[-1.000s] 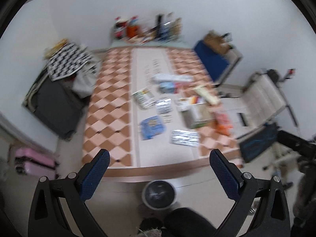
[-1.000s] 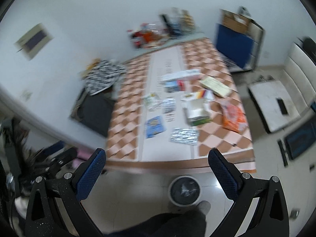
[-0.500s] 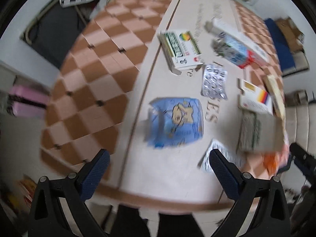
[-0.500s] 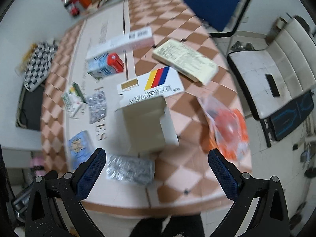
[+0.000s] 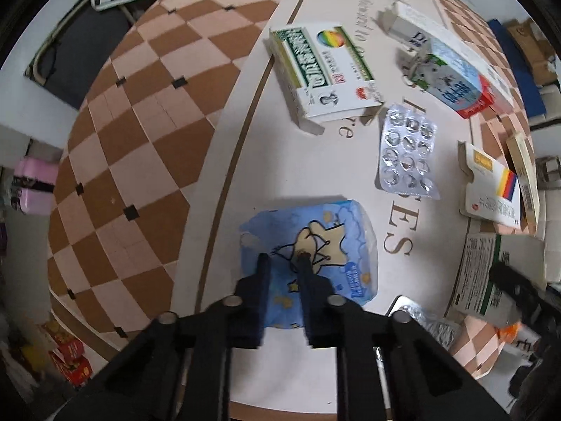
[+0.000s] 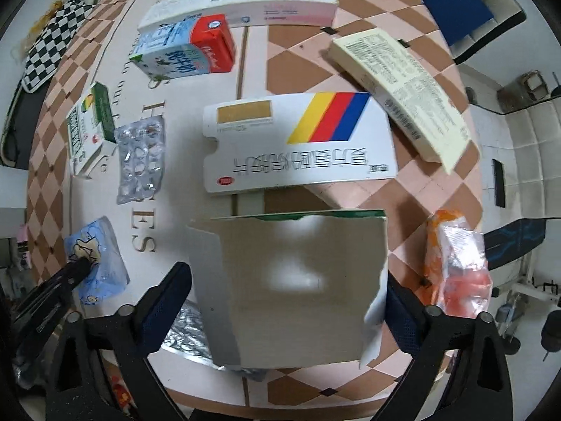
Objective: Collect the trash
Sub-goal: 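Grasp the blue snack bag with the left gripper while the right gripper grasps the empty white box, then lift the blue bag and white box and carry both toward the trash bin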
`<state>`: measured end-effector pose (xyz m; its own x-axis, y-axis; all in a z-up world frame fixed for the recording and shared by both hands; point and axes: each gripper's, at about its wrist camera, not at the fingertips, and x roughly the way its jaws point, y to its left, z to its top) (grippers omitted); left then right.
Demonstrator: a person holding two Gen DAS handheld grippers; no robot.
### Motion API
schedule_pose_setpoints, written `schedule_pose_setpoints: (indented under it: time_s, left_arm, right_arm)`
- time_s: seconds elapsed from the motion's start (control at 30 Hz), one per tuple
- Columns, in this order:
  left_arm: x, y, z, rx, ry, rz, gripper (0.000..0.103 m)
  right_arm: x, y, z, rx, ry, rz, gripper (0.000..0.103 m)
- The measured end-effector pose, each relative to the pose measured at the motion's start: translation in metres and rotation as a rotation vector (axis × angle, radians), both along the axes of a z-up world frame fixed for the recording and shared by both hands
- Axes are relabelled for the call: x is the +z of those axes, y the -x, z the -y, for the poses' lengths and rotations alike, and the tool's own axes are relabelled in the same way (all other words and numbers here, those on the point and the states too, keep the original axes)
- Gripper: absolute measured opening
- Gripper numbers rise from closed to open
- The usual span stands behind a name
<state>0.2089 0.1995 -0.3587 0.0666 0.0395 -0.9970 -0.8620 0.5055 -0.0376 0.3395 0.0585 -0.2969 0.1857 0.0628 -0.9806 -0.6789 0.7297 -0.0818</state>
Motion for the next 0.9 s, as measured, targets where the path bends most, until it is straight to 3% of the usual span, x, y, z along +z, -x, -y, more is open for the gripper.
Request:
schedule_pose_setpoints:
  time_s: [0.07,0.2,0.4,0.43,0.53,0.67,0.8,0.9]
  left_arm:
    - [0.010,0.001,0.004,-0.030,-0.021,0.012,0.004]
    - [0.028,0.004,0.010,-0.072,-0.057,0.045,0.003]
    - [0.057,0.024,0.027,-0.147,-0.123,0.114,0.003]
    - [0.072,0.028,0.034,-0.163,-0.134,0.127,0.003]
    - [0.063,0.053,0.017,-0.198,-0.166,0.177,0.003]
    - [0.079,0.081,0.031,-0.253,-0.182,0.242,0.003]
    - [0.075,0.099,0.033,-0.262,-0.138,0.293,0.003]
    - [0.050,0.105,0.016,-0.194,-0.004,0.323,0.006]
  right_arm:
    - [0.004,0.002,0.004,-0.012,-0.019,0.011,0.086]
    - [0.015,0.009,0.014,-0.044,-0.045,0.035,0.085]
    - [0.056,0.038,0.043,-0.101,-0.126,0.091,0.085]
    - [0.064,0.045,0.050,-0.107,-0.144,0.103,0.085]
    - [0.083,0.071,0.072,-0.121,-0.195,0.136,0.085]
    - [0.098,0.120,0.104,-0.157,-0.257,0.167,0.085]
    - [0.099,0.161,0.135,-0.201,-0.297,0.159,0.085]
    - [0.092,0.171,0.150,-0.244,-0.299,0.144,0.085]
